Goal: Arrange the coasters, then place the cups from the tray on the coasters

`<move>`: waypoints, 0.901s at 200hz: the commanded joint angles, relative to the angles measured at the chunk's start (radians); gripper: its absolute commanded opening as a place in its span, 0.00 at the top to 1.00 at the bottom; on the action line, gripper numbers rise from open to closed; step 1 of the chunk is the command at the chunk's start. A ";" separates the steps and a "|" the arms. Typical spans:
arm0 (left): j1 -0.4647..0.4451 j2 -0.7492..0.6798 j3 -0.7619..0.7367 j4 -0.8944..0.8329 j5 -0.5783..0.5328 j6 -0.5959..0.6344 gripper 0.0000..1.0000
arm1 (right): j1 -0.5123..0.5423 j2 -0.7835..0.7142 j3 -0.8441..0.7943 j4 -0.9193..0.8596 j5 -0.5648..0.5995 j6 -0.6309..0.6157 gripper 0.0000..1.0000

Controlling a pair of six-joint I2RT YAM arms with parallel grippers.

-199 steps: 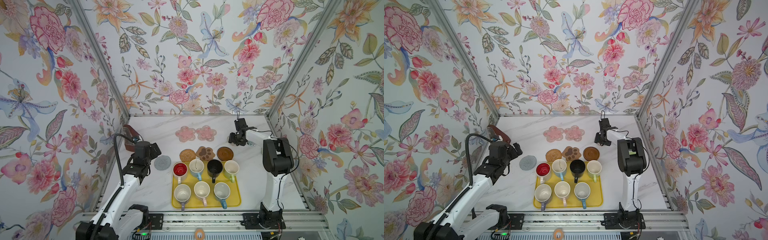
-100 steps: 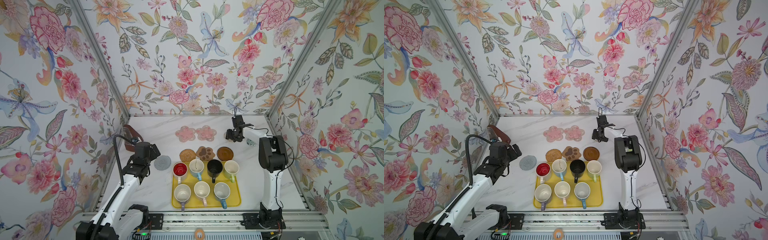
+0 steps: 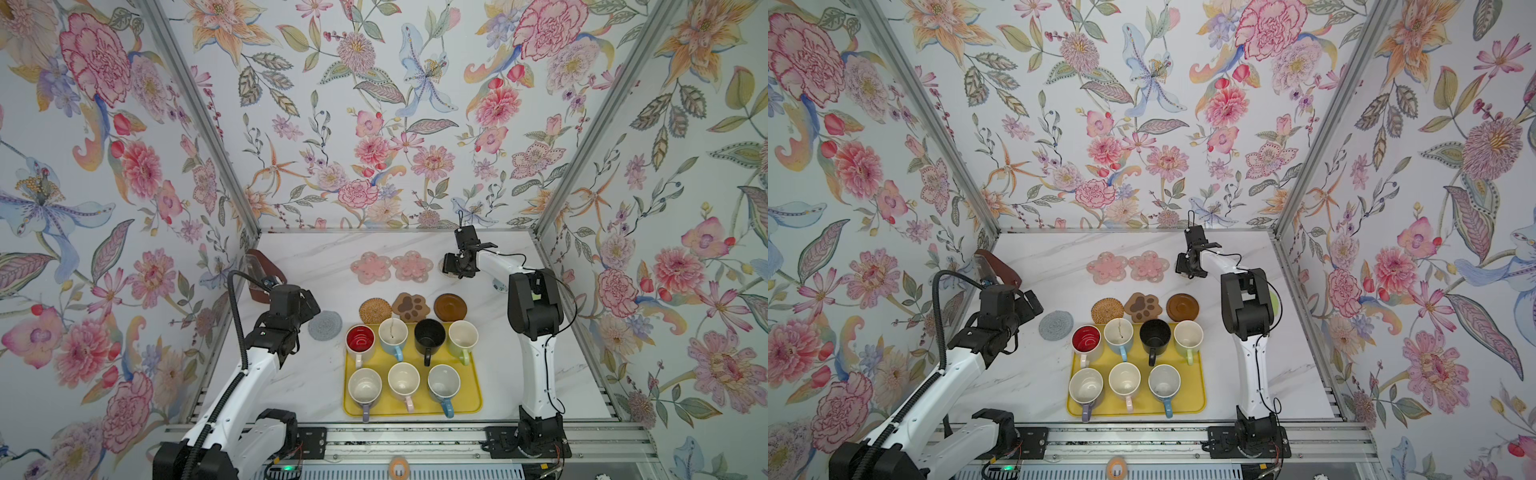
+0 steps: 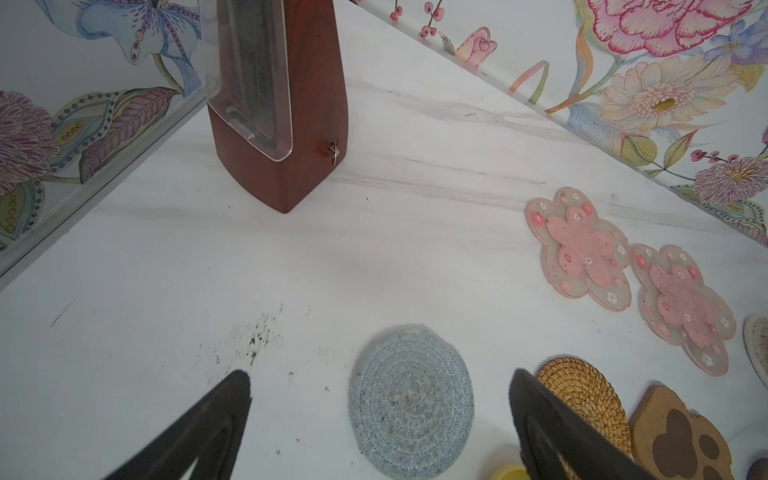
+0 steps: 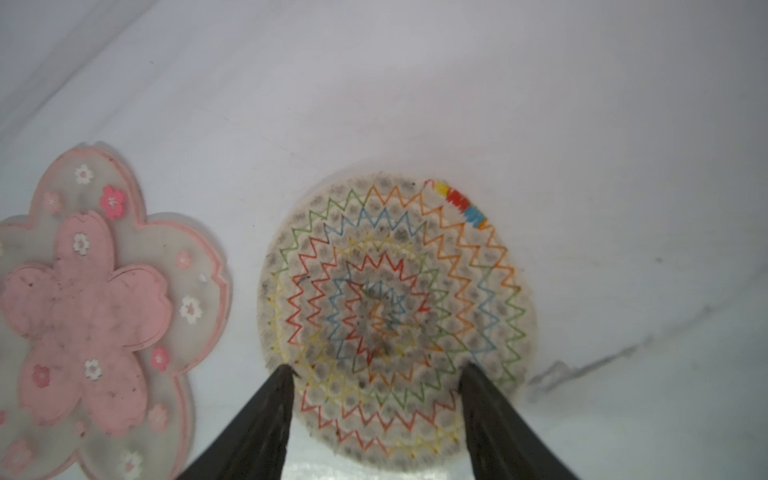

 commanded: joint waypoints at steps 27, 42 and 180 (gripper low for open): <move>0.011 0.015 0.028 -0.028 -0.012 -0.024 0.01 | 0.018 0.079 0.014 -0.085 -0.047 0.002 0.35; 0.010 0.020 0.029 -0.026 -0.008 -0.028 0.01 | 0.019 0.079 0.020 -0.085 -0.047 0.002 0.35; 0.010 0.035 -0.045 -0.009 0.068 -0.072 0.01 | 0.014 -0.523 -0.379 0.110 0.000 0.023 0.13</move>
